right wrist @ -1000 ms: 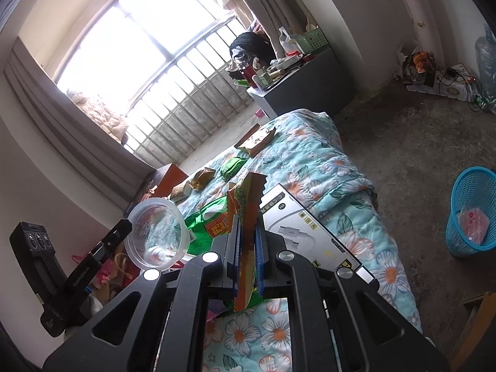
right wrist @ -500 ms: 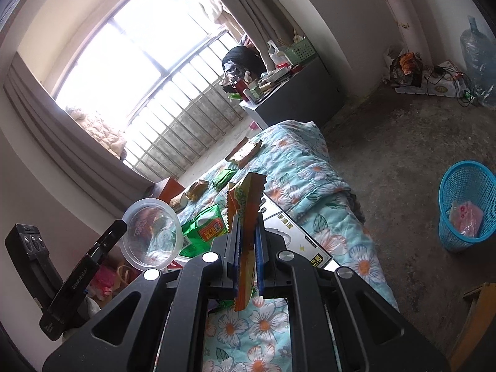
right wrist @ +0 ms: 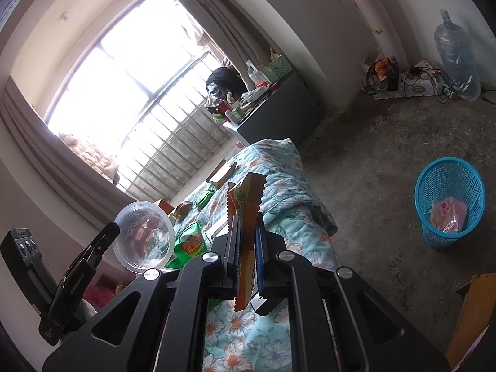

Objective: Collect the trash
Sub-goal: 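Carry bowl and orange wrapper over the blue wastebasket and open both tools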

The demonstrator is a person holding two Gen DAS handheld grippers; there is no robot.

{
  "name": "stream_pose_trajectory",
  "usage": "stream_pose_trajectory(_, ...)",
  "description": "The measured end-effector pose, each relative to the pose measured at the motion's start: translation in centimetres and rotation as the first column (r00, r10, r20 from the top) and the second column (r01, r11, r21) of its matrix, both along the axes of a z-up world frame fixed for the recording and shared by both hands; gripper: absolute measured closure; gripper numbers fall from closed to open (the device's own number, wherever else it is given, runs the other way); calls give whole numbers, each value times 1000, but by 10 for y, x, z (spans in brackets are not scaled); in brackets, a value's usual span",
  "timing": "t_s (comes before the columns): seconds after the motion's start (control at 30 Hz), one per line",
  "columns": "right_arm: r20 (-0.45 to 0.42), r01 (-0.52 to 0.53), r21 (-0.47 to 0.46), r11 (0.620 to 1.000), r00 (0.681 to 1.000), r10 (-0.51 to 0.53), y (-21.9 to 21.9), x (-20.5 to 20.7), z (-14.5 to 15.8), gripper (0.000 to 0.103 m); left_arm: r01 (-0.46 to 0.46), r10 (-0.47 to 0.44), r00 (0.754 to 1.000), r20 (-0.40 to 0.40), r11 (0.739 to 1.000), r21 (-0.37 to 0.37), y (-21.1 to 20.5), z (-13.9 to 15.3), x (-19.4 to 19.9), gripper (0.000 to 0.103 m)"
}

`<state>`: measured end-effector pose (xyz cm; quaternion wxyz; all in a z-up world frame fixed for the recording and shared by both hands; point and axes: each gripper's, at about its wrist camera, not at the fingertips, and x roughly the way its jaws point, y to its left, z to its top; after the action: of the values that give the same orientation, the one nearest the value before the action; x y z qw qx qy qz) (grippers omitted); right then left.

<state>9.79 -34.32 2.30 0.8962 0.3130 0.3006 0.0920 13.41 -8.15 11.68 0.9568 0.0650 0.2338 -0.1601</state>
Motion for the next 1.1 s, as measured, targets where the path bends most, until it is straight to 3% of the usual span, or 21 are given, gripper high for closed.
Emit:
stream_pose_trajectory(0.4,1,186,24,982,983,-186,-71,-29,-14,95,160,-160,987,-20,986,34,-77,0,13,101)
stream_pose_trajectory(0.67,-21,373,5,928,928,-373,-131,-53,-32,95,325,-322,940,-110,946,6,-150,-9,35,101)
stream_pose_trajectory(0.83,-66,477,-2,879,877,-476,-171,-63,-58,95,425,-421,868,-262,904,-44,-208,-38,65,101)
stream_pose_trajectory(0.97,-135,547,4,837,830,-542,-203,-63,-91,95,487,-472,772,-425,870,-82,-266,-81,95,101)
stream_pose_trajectory(1.1,-231,599,19,801,782,-579,-232,-53,-132,95,503,-457,687,-565,860,-84,-323,-132,122,101)
